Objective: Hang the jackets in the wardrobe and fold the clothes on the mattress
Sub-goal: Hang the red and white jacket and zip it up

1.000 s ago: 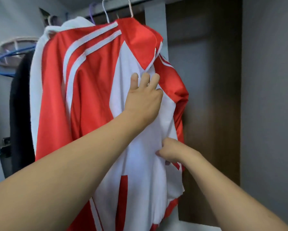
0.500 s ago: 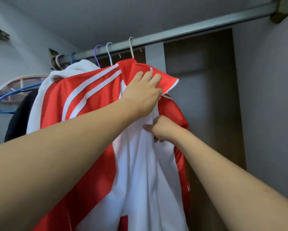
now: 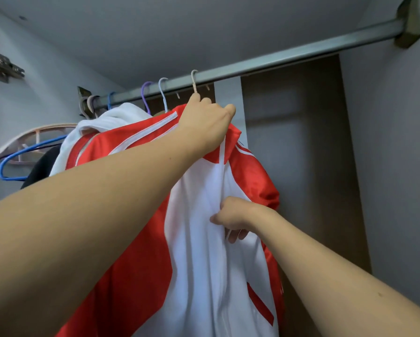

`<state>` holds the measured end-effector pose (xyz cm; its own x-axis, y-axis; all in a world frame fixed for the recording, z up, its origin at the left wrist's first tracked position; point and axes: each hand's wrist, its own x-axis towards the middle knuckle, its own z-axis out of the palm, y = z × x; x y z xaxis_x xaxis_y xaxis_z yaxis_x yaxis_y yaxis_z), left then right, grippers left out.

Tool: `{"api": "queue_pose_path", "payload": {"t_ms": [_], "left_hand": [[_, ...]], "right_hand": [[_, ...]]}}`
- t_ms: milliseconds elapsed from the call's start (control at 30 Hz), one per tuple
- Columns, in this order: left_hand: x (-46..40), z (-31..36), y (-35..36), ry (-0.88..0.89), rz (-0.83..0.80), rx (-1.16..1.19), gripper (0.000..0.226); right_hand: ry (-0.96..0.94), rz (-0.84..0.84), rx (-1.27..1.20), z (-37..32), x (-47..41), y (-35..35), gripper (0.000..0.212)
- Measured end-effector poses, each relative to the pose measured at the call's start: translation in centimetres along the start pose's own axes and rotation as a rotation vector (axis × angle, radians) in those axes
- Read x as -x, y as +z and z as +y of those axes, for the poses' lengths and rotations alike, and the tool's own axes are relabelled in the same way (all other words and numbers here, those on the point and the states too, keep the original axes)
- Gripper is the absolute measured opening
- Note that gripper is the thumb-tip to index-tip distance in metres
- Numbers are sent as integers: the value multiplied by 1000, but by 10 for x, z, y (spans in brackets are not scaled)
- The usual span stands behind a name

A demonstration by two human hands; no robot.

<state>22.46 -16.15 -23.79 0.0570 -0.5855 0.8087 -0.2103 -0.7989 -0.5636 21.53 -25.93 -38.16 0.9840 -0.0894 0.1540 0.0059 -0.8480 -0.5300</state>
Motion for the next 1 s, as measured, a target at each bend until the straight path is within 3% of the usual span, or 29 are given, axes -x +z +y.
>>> {"api": "queue_pose_path", "payload": {"t_ms": [233, 400, 500, 567, 733, 900, 1000], "left_hand": [[12, -2, -9, -6, -10, 48, 8], [51, 6, -7, 42, 126, 162, 40], [77, 13, 7, 131, 35, 100, 55], [87, 15, 19, 160, 11, 62, 64], [66, 9, 37, 209, 19, 116, 63], [31, 0, 10, 119, -369, 314, 62], [4, -11, -22, 55, -510, 463, 63]], "right_hand": [[-24, 148, -37, 14, -5, 7, 35], [-175, 399, -408, 27, 0, 5, 57], [-185, 677, -186, 39, 6, 0, 62], [-166, 736, -54, 45, 9, -3, 64], [-75, 625, 188, 37, 12, -57, 69], [91, 461, 214, -9, 44, -127, 61], [184, 350, 201, -42, 74, -156, 58]]}}
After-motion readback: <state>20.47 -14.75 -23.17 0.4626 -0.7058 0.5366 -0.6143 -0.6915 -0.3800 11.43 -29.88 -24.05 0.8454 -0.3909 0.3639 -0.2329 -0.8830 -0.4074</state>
